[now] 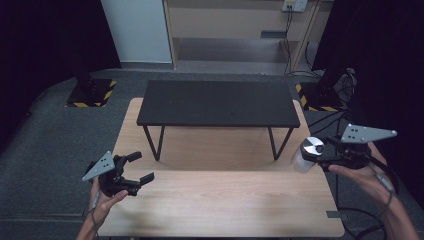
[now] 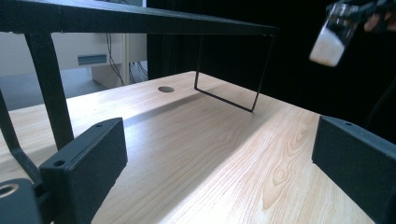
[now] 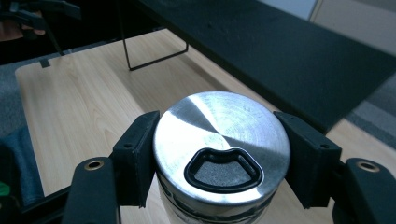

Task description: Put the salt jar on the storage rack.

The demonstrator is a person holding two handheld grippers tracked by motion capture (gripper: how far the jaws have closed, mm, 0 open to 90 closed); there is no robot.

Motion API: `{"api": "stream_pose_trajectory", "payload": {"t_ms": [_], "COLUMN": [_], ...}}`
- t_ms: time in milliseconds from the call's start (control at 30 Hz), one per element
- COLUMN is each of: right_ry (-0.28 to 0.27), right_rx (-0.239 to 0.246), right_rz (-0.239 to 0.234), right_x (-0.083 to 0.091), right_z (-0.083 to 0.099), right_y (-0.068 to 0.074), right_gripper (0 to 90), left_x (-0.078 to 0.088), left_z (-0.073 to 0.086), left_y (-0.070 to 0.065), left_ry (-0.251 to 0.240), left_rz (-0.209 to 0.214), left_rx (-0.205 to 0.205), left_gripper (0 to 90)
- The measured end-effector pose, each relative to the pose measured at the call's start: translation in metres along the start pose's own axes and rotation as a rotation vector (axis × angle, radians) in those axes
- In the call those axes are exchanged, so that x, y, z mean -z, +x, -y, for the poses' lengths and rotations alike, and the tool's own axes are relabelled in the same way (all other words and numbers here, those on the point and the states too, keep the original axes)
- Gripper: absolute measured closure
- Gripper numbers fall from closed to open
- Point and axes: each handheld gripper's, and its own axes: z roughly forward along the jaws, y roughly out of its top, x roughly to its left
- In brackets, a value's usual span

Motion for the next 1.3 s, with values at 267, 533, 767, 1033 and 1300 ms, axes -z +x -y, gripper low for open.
{"api": "stream_pose_trajectory", "payload": {"t_ms": [267,533,767,1033,1300], "right_ry": [-0.012,-0.002,0.004,-0.022,-0.041], "right_rx": [0.039,0.077,0.072,0.048,0.006], "right_rz": [-0.076,-0.157,-0.154,-0.080,0.030], "right_x": [-0.015,-0.044,-0.055,-0.071,-0.099], "right_z": [-0.048,-0.075,-0.093,-0.125,-0.149], "right_y": [-0.003,-0.003,-0.004,-0.012,-0.020], "right_gripper": [34.4,34.4,34.4,34.4,34.4], "left_x": [0.007,0.013,0.012,0.012,0.011], "left_z": [0.002,0.003,0.003,0.003,0.003], "left_y": [-0.005,-0.008,-0.007,-0.005,-0.003], "left_ry": [-0.005,-0.012,-0.003,0.002,0.006], "left_rz": [-0.018,-0.033,-0.030,-0.025,-0.024], "left_rx": [0.001,0.004,0.005,0.006,0.011], "left_gripper": [2.2,2.2,2.3,2.2,2.3]}}
